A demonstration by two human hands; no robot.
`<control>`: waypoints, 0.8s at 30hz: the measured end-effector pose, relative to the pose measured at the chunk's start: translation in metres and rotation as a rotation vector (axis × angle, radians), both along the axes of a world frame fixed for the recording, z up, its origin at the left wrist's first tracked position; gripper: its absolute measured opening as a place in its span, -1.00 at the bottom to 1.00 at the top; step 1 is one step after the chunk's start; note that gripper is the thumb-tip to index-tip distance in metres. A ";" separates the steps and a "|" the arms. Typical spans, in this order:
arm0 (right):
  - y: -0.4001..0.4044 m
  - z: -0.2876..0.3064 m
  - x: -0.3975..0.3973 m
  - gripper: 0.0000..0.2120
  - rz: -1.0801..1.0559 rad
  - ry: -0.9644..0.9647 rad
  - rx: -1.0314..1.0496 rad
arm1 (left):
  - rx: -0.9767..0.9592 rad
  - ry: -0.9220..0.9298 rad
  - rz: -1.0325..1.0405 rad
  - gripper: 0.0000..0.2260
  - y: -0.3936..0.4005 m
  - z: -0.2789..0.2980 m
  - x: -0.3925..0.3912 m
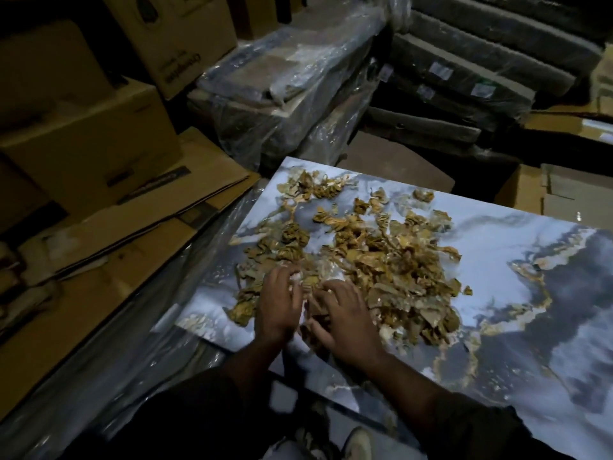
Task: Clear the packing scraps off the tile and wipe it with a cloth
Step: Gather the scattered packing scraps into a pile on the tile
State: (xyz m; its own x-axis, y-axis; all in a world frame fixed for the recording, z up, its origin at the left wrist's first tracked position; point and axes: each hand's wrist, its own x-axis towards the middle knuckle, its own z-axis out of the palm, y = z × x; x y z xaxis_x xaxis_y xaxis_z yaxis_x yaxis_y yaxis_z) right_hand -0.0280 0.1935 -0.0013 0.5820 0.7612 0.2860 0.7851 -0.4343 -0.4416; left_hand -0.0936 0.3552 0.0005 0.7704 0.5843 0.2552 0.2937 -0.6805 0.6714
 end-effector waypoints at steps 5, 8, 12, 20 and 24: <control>0.009 -0.023 -0.024 -0.43 -0.042 0.018 -0.155 | 0.078 0.063 0.137 -0.62 0.029 -0.011 -0.043; 0.020 -0.034 -0.035 -0.37 -0.101 0.040 -0.221 | 0.103 0.142 0.171 -0.51 0.048 -0.025 -0.057; 0.045 -0.046 -0.039 -0.31 -0.107 0.104 -0.218 | 0.114 0.217 0.086 -0.42 0.065 -0.047 -0.061; 0.102 -0.051 -0.029 -0.38 -0.157 0.119 -0.086 | 0.008 0.185 -0.185 -0.53 0.102 -0.057 -0.034; 0.103 -0.051 -0.017 -0.44 -0.248 0.031 -0.011 | 0.174 0.162 -0.150 -0.46 0.126 -0.057 -0.023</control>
